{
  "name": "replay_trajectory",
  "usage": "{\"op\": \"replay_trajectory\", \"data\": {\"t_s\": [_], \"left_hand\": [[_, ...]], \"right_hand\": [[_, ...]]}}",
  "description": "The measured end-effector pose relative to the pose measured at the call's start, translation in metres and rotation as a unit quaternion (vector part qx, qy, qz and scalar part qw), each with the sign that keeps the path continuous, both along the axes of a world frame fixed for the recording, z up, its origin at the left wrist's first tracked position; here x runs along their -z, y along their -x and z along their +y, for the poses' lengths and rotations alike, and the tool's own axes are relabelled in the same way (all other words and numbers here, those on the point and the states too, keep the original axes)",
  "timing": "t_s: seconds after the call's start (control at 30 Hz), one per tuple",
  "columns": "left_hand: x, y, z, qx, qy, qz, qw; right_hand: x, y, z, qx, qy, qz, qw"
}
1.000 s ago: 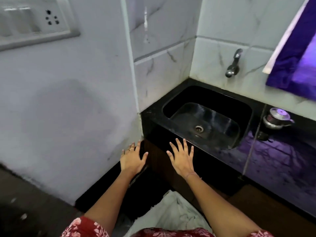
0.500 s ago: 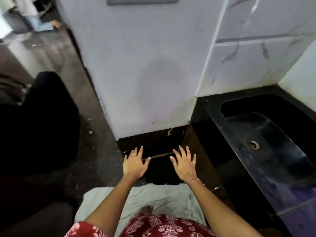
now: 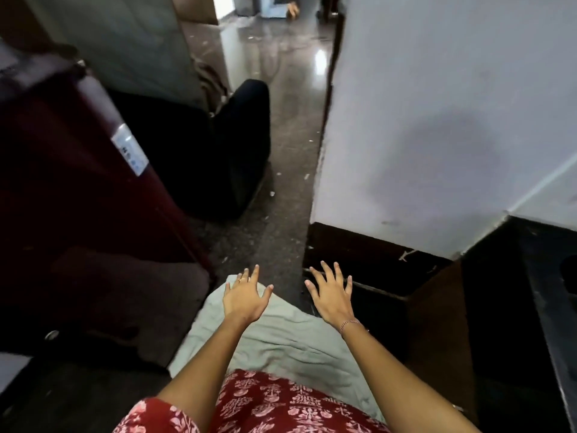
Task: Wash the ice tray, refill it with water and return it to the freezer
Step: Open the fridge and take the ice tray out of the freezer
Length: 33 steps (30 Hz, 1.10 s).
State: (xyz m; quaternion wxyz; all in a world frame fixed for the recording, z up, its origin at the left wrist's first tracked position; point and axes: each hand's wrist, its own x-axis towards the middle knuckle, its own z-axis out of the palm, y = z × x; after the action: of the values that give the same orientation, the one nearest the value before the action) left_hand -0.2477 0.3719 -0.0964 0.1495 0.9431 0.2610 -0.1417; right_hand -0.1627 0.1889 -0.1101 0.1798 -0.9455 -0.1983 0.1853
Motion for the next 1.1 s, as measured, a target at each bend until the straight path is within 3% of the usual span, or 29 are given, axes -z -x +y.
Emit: {"op": "replay_trajectory", "data": {"t_s": [0.3, 0.53, 0.83, 0.97, 1.1], "left_hand": [[-0.011, 0.067, 0.087, -0.176, 0.020, 0.000, 0.984], [-0.012, 0.121, 0.141, -0.332, 0.072, -0.003, 0.940], [-0.009, 0.207, 0.195, -0.569, 0.202, -0.032, 0.797], [-0.020, 0.233, 0.218, -0.657, 0.221, -0.156, 0.704], [-0.049, 0.239, 0.245, -0.695, 0.174, -0.318, 0.621]], "right_hand": [[-0.004, 0.018, 0.125, -0.151, -0.016, 0.015, 0.988], [-0.007, 0.056, 0.223, -0.248, -0.067, 0.061, 0.964], [-0.017, 0.128, 0.344, -0.340, -0.200, 0.187, 0.900], [-0.034, 0.164, 0.385, -0.331, -0.268, 0.278, 0.861], [-0.047, 0.192, 0.420, -0.298, -0.273, 0.377, 0.833]]}}
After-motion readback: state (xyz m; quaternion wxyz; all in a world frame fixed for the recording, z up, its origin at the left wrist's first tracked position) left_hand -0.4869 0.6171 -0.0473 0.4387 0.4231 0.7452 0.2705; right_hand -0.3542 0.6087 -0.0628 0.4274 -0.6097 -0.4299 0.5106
